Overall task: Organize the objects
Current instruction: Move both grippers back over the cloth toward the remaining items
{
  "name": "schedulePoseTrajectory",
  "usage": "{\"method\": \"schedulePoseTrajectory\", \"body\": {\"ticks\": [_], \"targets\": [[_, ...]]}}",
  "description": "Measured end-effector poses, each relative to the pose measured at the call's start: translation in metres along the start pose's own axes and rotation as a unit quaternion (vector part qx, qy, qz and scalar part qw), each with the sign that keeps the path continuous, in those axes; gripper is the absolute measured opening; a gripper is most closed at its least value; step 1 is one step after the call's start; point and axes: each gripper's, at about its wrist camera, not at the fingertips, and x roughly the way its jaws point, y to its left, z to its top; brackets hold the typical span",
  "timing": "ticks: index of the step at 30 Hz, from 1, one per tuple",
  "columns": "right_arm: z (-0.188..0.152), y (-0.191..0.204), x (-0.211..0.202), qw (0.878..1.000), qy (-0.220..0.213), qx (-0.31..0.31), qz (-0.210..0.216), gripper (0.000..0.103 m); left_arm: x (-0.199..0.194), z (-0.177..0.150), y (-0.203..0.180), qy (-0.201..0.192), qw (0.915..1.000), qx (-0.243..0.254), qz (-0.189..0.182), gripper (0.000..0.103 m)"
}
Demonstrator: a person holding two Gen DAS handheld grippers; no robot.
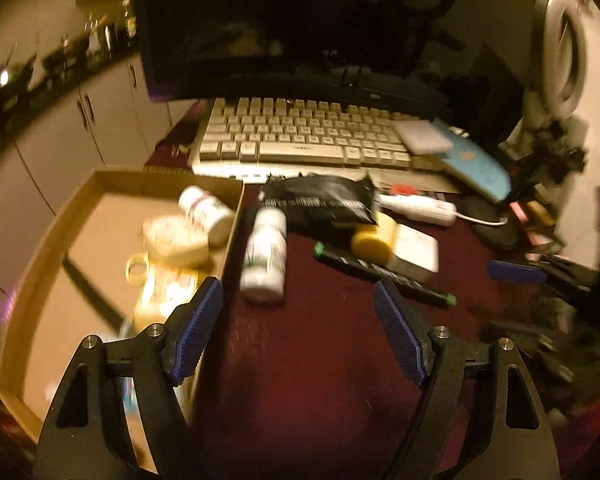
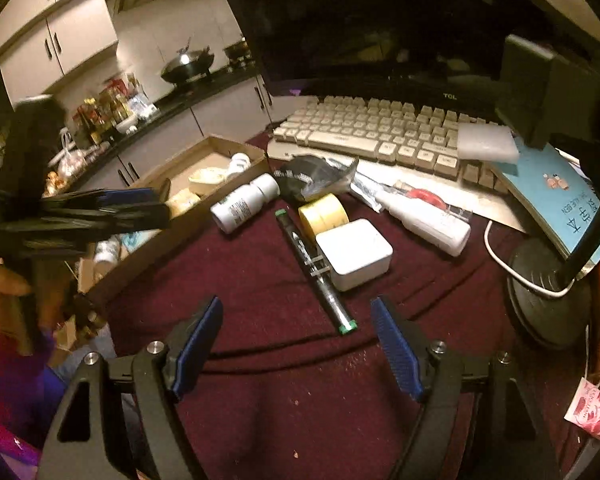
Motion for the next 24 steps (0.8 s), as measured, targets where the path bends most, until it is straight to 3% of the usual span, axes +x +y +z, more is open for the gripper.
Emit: {"method": "schedulePoseTrajectory", "body": {"ticks": [6,8,17,18,20,24], "targets": [[-0.005,0.0,0.003,1.0,0.001,0.0,0.014,0.077,0.029,0.011,-0.001,0.001,0.9998,0.006,0.017,0.075],[-0.005,0.0,0.003,1.0,-0.001,0.001,0.019,0.077,0.042,0.01,-0.001,0.02,0.9992,0.019,0.028,0.064],[-0.007,-0.001,0.008,1.0,0.004,0.006,0.023,0.077,0.078,0.013,0.004,0.05,0.9978,0.009,0.042,0.06],[-0.007,-0.001,0.008,1.0,0.004,0.005,0.023,0.077,0.081,0.014,0.004,0.052,0.9976,0.006,0.044,0.057],[-0.006,-0.001,0.007,1.0,0.003,0.006,0.021,0.077,0.087,0.012,0.006,0.067,0.997,-0.001,0.039,0.037],[-0.004,-0.002,0.008,1.0,0.007,0.005,0.015,0.077,0.086,0.007,0.005,0.067,0.9974,-0.005,0.026,0.036]]}}
